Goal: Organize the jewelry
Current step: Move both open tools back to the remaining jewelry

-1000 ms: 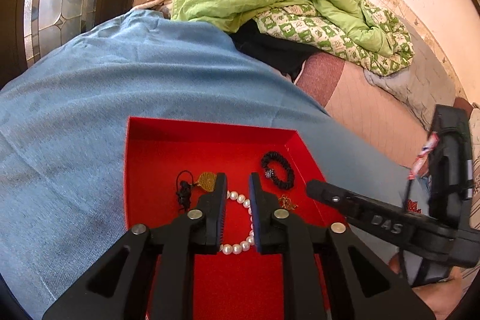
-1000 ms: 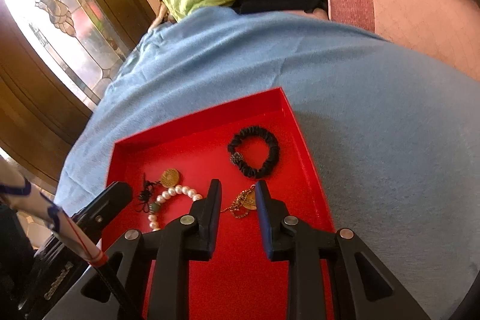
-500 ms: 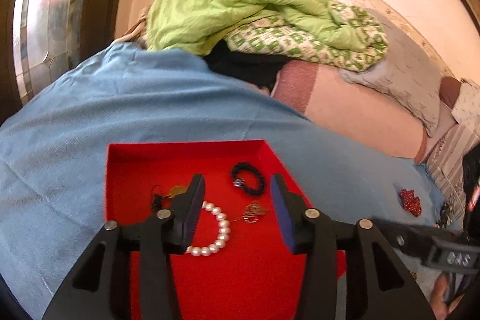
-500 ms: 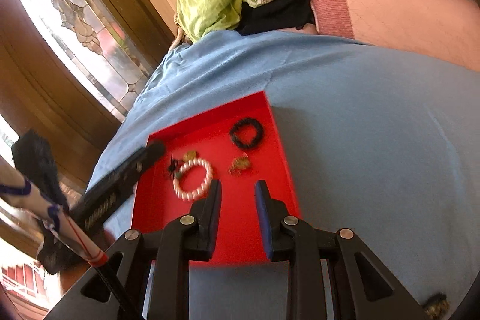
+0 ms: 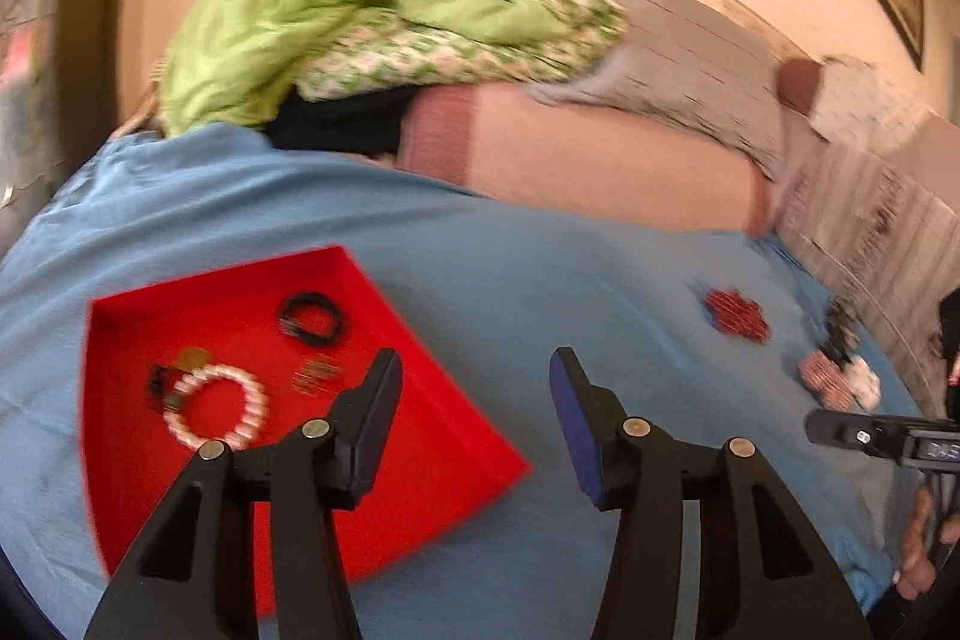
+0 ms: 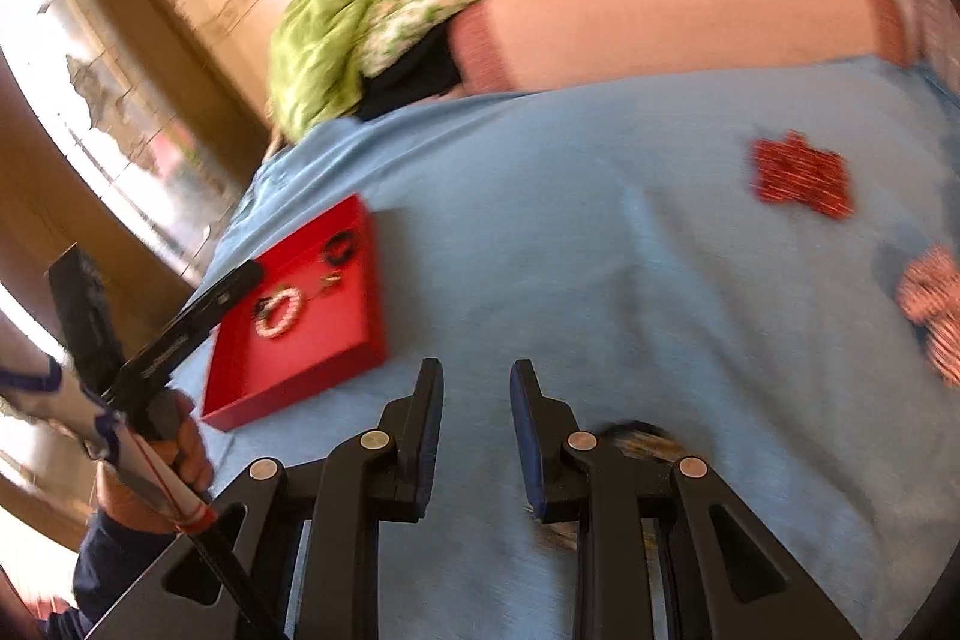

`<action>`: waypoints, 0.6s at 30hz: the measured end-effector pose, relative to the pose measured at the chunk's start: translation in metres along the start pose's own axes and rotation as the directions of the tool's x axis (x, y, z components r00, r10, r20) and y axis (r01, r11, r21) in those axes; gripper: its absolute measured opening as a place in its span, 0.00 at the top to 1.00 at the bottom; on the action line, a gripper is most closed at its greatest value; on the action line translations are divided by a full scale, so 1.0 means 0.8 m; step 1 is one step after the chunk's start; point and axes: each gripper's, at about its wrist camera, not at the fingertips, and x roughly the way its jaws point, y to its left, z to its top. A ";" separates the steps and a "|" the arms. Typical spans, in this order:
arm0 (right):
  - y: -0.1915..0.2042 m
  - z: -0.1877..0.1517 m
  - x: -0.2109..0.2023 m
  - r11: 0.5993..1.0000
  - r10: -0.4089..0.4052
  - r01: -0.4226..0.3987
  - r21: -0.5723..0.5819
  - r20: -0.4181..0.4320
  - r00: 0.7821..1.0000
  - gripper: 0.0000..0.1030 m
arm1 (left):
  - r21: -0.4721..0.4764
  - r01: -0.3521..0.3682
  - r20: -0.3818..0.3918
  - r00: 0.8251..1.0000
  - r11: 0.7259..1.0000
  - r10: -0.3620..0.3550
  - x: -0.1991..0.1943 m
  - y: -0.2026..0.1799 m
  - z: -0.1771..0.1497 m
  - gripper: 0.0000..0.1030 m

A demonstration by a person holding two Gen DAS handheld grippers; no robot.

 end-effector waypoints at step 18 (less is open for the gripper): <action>-0.041 -0.051 0.019 1.000 0.031 -0.032 -0.001 -0.137 0.990 0.75 | 0.081 0.104 -0.157 0.983 0.991 -0.090 0.001 -0.096 -0.074 0.51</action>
